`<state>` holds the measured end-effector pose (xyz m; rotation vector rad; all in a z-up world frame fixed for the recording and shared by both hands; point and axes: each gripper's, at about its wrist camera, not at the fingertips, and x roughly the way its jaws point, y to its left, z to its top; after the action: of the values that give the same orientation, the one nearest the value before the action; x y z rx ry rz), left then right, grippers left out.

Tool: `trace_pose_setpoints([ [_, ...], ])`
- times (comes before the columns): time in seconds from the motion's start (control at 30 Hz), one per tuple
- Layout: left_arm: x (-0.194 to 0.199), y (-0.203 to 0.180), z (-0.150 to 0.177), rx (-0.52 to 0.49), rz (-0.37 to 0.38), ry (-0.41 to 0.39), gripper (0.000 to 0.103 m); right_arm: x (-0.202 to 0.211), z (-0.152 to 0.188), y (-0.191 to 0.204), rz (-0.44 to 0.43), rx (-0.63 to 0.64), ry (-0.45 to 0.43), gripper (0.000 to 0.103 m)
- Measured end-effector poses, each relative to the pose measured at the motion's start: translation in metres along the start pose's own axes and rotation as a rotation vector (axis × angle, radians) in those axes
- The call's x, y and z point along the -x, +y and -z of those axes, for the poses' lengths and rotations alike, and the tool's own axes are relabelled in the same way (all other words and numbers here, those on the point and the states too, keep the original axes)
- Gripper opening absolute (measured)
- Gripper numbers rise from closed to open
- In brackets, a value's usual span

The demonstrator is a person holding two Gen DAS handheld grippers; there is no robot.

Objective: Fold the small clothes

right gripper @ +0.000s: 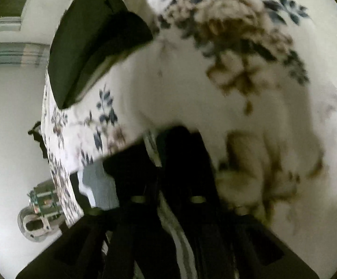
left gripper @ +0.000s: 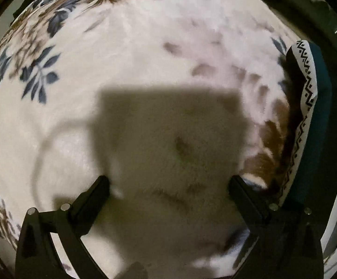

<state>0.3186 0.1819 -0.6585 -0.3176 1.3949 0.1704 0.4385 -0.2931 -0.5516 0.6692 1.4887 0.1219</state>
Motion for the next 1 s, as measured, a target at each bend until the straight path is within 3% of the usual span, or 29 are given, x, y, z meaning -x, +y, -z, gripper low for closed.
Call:
trace_pose_setpoints([
  [0.03,0.001,0.000,-0.002,0.008,0.004,0.010,0.103,0.006,0.011,-0.006,-0.004,-0.012,0.010,0.062],
  [0.1,0.008,-0.002,-0.009,0.029,0.018,0.018,0.103,0.018,0.038,-0.020,-0.023,-0.033,0.047,0.065],
  [0.23,0.028,-0.002,-0.007,0.089,0.052,-0.010,0.103,0.001,0.092,-0.053,-0.005,-0.120,0.200,0.065],
  [0.27,0.033,-0.003,-0.004,0.104,0.052,-0.017,0.103,-0.004,0.104,-0.059,-0.002,-0.136,0.211,0.061],
  [0.3,0.038,-0.004,-0.001,0.117,0.051,-0.021,0.103,-0.003,0.115,-0.064,-0.011,-0.145,0.171,0.025],
  [0.33,0.042,-0.005,0.003,0.125,0.060,-0.024,0.103,0.000,0.124,-0.065,-0.003,-0.148,0.133,0.006],
  [0.53,0.067,-0.011,0.024,0.148,0.085,-0.046,0.103,0.044,0.134,-0.057,0.043,-0.134,-0.033,0.006],
  [0.6,0.070,-0.006,0.030,0.152,0.114,-0.049,0.103,0.041,0.131,-0.060,0.100,-0.117,-0.016,0.006],
  [0.7,0.068,-0.013,0.038,0.160,0.175,-0.044,0.103,0.010,0.127,-0.069,0.138,-0.092,0.130,0.006],
  [0.77,0.070,-0.021,0.049,0.152,0.213,-0.049,0.103,0.002,0.125,-0.078,0.124,-0.146,0.181,0.011],
  [0.83,0.067,-0.020,0.052,0.130,0.256,-0.060,0.103,0.009,0.118,-0.076,0.126,-0.174,0.198,0.029],
  [0.93,0.063,-0.025,0.053,0.121,0.345,-0.083,0.103,0.043,0.098,-0.044,0.134,-0.097,0.078,0.036],
  [0.97,0.060,-0.027,0.052,0.130,0.375,-0.093,0.103,0.047,0.092,-0.028,0.133,-0.044,0.050,0.043],
  [1.0,0.062,-0.026,0.055,0.139,0.407,-0.112,0.103,0.050,0.082,-0.002,0.127,0.037,0.025,0.057],
])
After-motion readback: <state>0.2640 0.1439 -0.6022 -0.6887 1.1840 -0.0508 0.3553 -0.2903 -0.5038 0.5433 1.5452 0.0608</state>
